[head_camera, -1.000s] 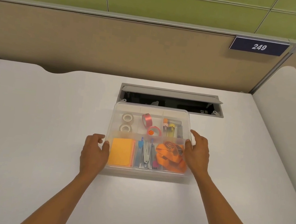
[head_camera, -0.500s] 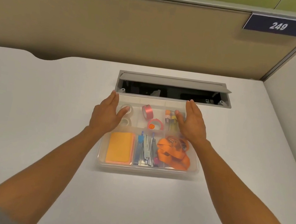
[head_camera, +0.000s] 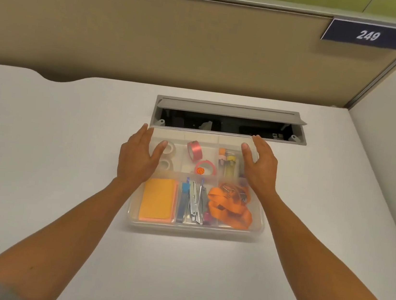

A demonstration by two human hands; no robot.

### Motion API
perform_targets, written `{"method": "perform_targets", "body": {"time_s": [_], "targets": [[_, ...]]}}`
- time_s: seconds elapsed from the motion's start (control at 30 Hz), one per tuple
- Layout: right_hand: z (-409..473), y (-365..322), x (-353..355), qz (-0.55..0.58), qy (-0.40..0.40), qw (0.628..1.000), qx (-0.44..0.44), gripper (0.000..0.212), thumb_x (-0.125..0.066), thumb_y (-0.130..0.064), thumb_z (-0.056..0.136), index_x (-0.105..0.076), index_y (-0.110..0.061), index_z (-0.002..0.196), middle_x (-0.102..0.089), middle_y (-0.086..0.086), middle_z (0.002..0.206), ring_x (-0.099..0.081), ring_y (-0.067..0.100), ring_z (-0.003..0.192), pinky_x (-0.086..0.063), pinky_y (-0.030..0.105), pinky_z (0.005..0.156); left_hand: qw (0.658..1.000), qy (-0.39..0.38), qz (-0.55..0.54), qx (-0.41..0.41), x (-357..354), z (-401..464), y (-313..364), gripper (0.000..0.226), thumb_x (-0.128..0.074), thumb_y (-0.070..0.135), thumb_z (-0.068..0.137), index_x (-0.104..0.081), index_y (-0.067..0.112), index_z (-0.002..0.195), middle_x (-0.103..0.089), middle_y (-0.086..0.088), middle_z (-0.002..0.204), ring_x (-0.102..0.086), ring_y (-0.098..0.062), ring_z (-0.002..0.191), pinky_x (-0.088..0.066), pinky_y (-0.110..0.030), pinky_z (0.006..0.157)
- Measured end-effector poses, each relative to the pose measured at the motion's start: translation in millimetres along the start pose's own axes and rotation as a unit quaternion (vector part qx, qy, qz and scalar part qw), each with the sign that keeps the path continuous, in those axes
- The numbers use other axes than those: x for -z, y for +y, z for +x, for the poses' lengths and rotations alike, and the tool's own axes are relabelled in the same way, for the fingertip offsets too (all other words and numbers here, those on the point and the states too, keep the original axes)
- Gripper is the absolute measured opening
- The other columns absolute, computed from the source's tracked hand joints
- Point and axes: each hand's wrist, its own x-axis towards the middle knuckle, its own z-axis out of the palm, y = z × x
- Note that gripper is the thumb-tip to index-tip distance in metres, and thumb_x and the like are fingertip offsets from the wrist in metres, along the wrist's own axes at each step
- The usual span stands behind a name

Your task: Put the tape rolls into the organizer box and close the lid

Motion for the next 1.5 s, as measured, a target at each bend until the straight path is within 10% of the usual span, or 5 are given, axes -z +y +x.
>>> {"method": "perform_targets", "body": {"time_s": [0.2,0.5,0.73,1.33,1.5], "targets": [[-13.8,-2.1,34.7,-0.014,0.086,0.996,-0.024,0.041,-0.048,-0.046,0.094,-0.057,-0.020,0.124,-0.058,0.006,0.132,-0.051,0.023,0.122,-0.039,0.045,0.104,0.998,0.046,-0.048,0.010,24.1,-13.8,-2.2,0.067,-0.030,0.065,0.090,-0.041,0.020,0.138,-0.039,-0.008,0.150,-0.040,-0.029,0.134,-0.033,-0.052,0.106],[-101.8,20.5,31.7,-0.051,0.058,0.976,-0.203,0.052,-0.030,-0.056,0.095,-0.061,-0.014,0.092,-0.065,0.010,0.089,-0.057,0.033,0.086,-0.041,0.037,0.071,0.973,0.078,-0.103,0.190,4.4,-110.5,-11.7,0.045,-0.016,0.051,0.097,-0.053,0.026,0.106,-0.051,0.005,0.092,-0.047,-0.021,0.078,-0.035,-0.038,0.072],[-107.8,18.8,28.7,0.027,0.092,0.985,-0.142,0.054,-0.034,-0.045,0.099,-0.065,-0.007,0.077,-0.062,0.006,0.068,-0.057,0.027,0.068,-0.041,0.035,0.063,0.959,0.102,-0.204,0.170,-0.5,-114.6,-15.4,0.041,-0.027,0.040,0.101,-0.060,0.016,0.108,-0.061,0.003,0.087,-0.055,-0.019,0.076,-0.040,-0.031,0.069],[-98.9,5.3,46.3,-0.119,0.035,0.977,-0.172,0.051,-0.027,-0.051,0.097,-0.060,-0.014,0.088,-0.066,0.012,0.092,-0.054,0.030,0.078,-0.043,0.038,0.069,0.972,-0.025,-0.139,0.188,19.9,-105.4,-18.5,0.045,-0.026,0.041,0.100,-0.056,0.009,0.089,-0.062,-0.010,0.084,-0.058,-0.034,0.082,-0.044,-0.040,0.071],[-111.1,-25.9,49.3,-0.163,0.103,0.981,0.000,0.049,-0.036,-0.051,0.096,-0.057,-0.012,0.117,-0.064,0.012,0.117,-0.057,0.030,0.107,-0.044,0.043,0.089,0.984,0.035,-0.094,0.146,42.2,-104.4,-11.1,0.055,-0.024,0.049,0.098,-0.059,0.008,0.107,-0.057,-0.016,0.115,-0.057,-0.035,0.097,-0.045,-0.043,0.080]]}}
